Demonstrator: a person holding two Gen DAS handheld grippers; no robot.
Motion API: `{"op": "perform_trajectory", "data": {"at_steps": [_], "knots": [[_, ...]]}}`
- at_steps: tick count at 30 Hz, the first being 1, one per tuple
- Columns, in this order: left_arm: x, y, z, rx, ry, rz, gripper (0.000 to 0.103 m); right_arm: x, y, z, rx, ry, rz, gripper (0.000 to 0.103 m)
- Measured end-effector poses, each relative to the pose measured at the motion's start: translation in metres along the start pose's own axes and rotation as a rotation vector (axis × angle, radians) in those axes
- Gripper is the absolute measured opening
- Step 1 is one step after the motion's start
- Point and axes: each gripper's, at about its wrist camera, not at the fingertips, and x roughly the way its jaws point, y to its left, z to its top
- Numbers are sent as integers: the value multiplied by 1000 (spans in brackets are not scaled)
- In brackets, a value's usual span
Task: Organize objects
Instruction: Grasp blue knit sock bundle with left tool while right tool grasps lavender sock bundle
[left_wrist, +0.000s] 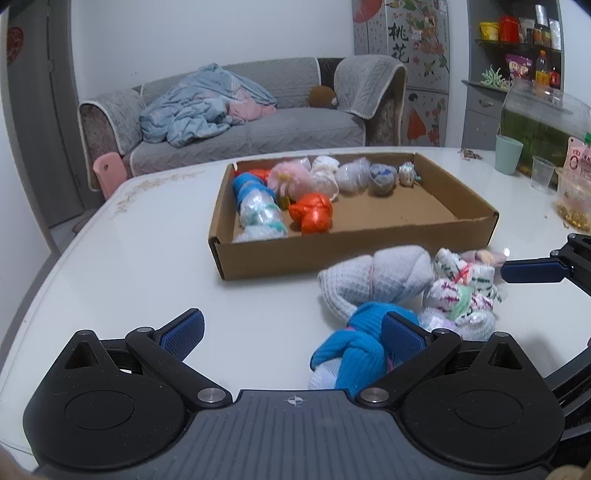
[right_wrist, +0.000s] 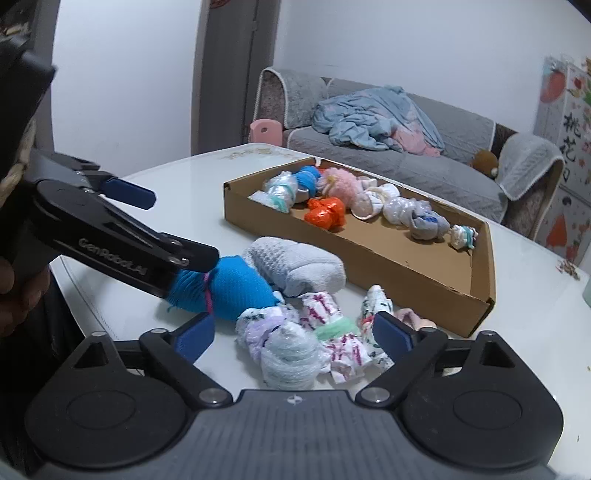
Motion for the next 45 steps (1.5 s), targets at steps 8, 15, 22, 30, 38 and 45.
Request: {"op": "perform_trajectory", "data": {"at_steps": [8, 15, 22, 30, 38, 45], "knots": [[3, -3, -5, 9, 19, -10, 103, 8, 13, -1, -53, -7, 26, 73], [2, -4, -9, 33, 30, -14, 103, 17, 13, -10, -54, 24, 43, 46], [5, -13, -10, 85, 35, -44, 103, 7, -5, -21, -1, 33, 31, 38], [19, -28, -7, 146, 54, -47, 103, 15, -3, -21, -10, 50, 53, 40], [27, -27, -9, 144, 75, -72, 86, 16, -8, -23, 20, 46, 76, 35], [23, -30, -13, 141, 98, -113, 58, 9, -12, -29, 40, 42, 68, 35]]}}
